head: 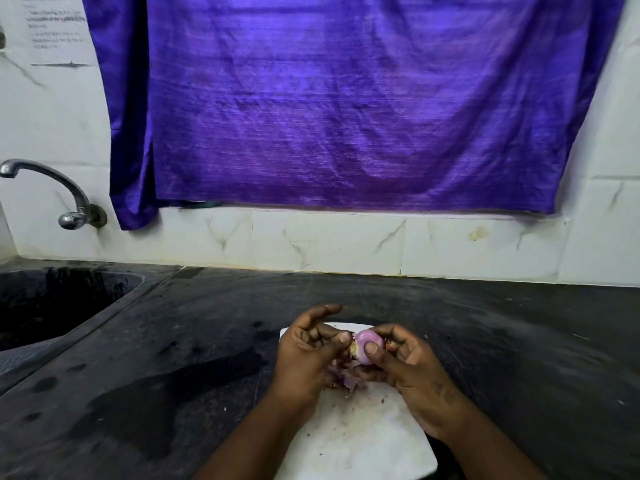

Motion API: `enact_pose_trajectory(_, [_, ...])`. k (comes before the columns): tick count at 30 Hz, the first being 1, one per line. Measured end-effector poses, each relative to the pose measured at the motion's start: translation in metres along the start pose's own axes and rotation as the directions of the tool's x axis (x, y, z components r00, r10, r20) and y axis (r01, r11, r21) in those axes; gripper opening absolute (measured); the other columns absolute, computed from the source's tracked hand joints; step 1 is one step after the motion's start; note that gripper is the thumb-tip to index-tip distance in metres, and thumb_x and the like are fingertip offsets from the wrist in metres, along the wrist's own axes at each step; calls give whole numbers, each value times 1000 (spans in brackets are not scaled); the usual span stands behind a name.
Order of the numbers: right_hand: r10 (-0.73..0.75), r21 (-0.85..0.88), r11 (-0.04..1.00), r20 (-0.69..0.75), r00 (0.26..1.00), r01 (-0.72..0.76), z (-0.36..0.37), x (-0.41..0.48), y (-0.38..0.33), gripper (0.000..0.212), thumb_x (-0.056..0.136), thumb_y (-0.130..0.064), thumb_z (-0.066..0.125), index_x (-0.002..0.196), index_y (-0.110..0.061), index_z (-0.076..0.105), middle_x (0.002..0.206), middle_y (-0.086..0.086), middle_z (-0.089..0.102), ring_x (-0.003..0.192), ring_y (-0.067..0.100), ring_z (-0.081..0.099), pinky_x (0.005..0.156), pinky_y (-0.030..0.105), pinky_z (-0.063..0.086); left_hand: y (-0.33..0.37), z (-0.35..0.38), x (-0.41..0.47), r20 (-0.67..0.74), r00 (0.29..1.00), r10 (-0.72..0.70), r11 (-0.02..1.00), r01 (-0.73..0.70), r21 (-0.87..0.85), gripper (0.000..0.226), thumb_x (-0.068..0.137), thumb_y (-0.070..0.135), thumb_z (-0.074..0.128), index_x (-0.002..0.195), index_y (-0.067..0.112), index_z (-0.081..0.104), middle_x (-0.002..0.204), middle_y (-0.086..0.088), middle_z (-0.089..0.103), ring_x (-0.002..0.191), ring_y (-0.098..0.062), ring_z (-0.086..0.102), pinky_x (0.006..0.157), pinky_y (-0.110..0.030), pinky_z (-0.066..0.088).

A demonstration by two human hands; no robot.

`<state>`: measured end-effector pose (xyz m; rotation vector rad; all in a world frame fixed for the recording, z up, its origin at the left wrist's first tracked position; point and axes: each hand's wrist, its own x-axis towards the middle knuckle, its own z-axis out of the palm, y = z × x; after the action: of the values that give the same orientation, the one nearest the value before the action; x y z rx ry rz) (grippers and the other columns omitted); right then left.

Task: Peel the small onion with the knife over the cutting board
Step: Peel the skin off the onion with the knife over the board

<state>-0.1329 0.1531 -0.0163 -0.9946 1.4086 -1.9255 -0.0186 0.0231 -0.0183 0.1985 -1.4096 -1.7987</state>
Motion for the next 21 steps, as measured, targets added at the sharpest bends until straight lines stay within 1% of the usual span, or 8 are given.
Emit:
enact_pose_trajectory(2, [-3,31,1000,11,1000,3,1,0,-1,35,81,-12,72,112,4,63,100,23,75,87,34,74,76,42,63,-1,0,1,5,998,-56,996,56,-67,44,73,0,78,116,6,72,70,-10,73,63,-22,73,59,-33,61])
enact_pose_trajectory(4, [-14,48,999,-16,1000,15,1,0,-1,34,80,-12,71,110,3,64,94,18,77,82,31,75,72,37,64,-3,-1,1,3,998,-56,997,56,-54,37,76,-2,78,112,5,72,73,-11,72,63,-22,72,58,-32,60])
enact_pose_trajectory(6, [-37,31,999,-49,998,39,0,1,-1,34,78,-13,72,108,2,64,91,15,77,79,32,74,69,36,65,-5,-2,0,15,1000,-15,999,14,39,32,82,-8,76,109,9,73,81,-13,73,72,-23,73,63,-34,61])
enact_pose_trajectory(8, [-54,25,998,-55,997,55,-1,1,-1,34,78,-13,72,108,3,64,89,14,77,76,31,74,66,34,64,-6,-2,0,58,998,18,990,-26,138,37,85,-9,75,114,14,73,90,-11,76,84,-23,74,74,-37,63])
enact_pose_trajectory(10, [-61,26,998,-54,997,63,-1,0,-2,33,78,-13,71,107,3,63,88,13,78,74,28,74,65,32,63,-7,-1,-1,86,996,27,980,-43,196,45,83,-10,77,119,17,72,92,-9,74,87,-20,72,77,-37,63])
enact_pose_trajectory(15, [-77,-10,997,-53,996,77,-2,2,-1,35,76,-12,74,107,2,64,88,12,78,78,28,75,67,35,64,-3,0,-3,76,996,45,977,-60,205,53,81,-15,76,123,17,70,83,-6,70,76,-16,71,65,-32,63])
enact_pose_trajectory(18, [-79,-26,997,-60,995,78,-2,2,0,35,76,-11,76,107,1,65,91,14,77,81,30,75,68,36,64,0,1,-5,89,996,22,985,-37,166,55,83,-16,73,126,18,67,79,-3,69,66,-15,70,56,-30,62])
enact_pose_trajectory(21, [-96,-53,994,-65,993,92,-2,3,0,33,77,-11,76,106,0,65,91,13,78,81,29,76,68,38,64,-1,1,-5,125,992,4,989,-22,145,61,85,-13,73,133,23,65,81,-3,68,64,-27,69,56,-37,61])
